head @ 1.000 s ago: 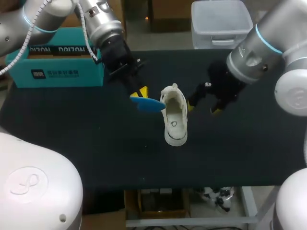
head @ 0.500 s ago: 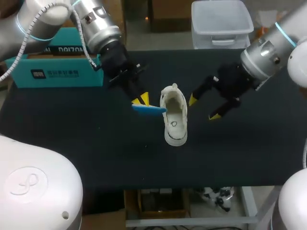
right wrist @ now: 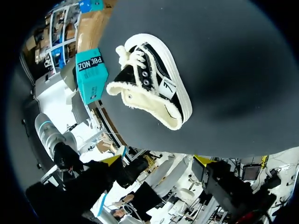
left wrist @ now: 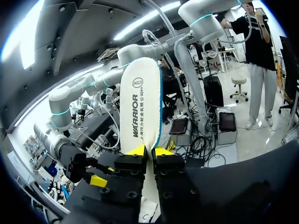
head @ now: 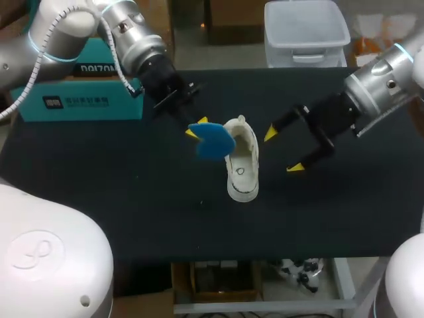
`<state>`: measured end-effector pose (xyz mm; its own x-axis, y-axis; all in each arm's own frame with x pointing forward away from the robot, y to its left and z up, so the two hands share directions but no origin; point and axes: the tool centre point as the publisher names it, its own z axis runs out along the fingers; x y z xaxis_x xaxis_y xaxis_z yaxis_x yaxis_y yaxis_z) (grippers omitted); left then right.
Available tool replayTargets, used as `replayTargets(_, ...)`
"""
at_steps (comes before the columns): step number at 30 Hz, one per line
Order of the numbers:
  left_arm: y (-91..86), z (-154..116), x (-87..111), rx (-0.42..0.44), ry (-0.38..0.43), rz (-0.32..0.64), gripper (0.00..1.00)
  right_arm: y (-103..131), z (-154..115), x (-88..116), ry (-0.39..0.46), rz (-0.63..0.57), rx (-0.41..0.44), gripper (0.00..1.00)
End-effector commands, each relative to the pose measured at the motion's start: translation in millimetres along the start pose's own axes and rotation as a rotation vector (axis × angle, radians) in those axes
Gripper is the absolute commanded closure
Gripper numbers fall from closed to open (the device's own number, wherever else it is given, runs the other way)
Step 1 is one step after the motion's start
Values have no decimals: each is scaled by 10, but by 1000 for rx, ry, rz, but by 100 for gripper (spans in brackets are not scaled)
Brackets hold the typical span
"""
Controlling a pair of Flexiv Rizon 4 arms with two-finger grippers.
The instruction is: Open the shoe tongue, take the insole out of the shoe, put the insole back into the shoe, and pack the shoe into the shoebox
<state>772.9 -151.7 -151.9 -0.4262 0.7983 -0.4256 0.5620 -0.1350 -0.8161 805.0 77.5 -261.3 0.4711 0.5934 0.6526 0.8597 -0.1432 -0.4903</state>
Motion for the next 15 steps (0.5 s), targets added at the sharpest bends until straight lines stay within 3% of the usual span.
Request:
replayTargets(1, 70, -104, -8, 129, -18, -18, 100, -28, -48, -74, 63, 38, 58, 0)
replayTargets(6, 18, -139, -37, 186, -34, -51, 100, -53, -7, -127, 115, 129, 112, 0)
replayTargets(10, 11, -191, -52, 266, -59, -81, 100, -53, -7, -127, 115, 129, 112, 0)
replayTargets(15, -17, -185, -94, 301, -66, -105, 100, -53, -7, -127, 115, 129, 112, 0)
